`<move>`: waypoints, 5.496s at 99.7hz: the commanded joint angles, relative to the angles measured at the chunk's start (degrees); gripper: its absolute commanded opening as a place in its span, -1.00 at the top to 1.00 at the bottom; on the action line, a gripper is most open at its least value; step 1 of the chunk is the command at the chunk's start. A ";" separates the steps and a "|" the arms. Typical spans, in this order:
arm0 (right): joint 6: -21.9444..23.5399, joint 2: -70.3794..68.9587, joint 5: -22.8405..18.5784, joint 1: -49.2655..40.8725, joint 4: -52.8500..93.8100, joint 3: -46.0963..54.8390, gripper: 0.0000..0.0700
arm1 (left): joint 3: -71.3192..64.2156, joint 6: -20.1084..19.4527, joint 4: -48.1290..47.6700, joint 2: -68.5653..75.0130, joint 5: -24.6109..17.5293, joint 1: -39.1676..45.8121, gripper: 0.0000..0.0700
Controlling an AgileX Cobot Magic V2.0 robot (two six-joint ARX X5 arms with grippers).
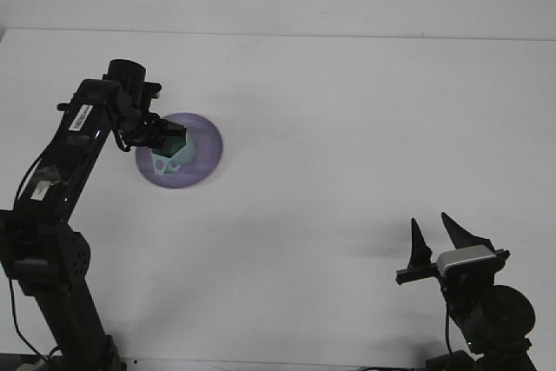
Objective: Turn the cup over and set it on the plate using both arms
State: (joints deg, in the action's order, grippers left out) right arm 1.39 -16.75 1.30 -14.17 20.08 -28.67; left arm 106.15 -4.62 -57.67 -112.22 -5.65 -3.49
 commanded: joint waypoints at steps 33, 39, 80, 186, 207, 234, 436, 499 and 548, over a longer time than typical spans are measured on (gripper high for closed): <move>0.72 -0.17 0.07 -0.07 -0.55 -0.33 -0.03 | 1.49 -1.99 3.65 -4.74 0.33 0.15 0.82; 0.72 -0.17 0.07 -0.07 -0.55 -0.33 -0.03 | 1.66 -2.05 3.76 -4.70 0.31 0.15 0.29; 0.72 -0.17 0.17 -0.07 -0.50 -0.33 -0.03 | 16.98 1.16 -5.29 -1.14 0.31 0.66 -0.44; 1.57 -0.17 0.24 -0.07 -0.37 -0.22 -0.03 | -51.39 2.03 34.16 73.24 0.04 1.75 0.96; 1.31 -0.17 0.24 -0.07 -0.57 -0.22 -0.03 | -70.23 3.74 46.07 86.71 0.04 1.75 0.97; 1.20 -0.17 0.22 -0.07 -0.46 -0.24 -0.03 | -74.12 4.22 49.92 90.66 0.09 1.75 0.97; 1.20 -0.15 0.22 -0.07 -0.79 -0.24 -0.03 | -105.35 5.33 66.73 112.04 -2.32 4.24 0.96; -5.51 2.99 3.21 4.44 -4.22 3.26 -0.03 | -105.35 5.33 66.75 112.04 -2.32 4.22 0.96; -13.42 16.70 -3.93 12.79 -19.15 28.02 -0.03 | -105.35 5.33 66.69 112.02 -2.32 4.22 0.96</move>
State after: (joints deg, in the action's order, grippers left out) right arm -11.38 -0.14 -2.79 -1.43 2.83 -1.58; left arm 1.98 0.60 8.47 -0.30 -7.64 0.64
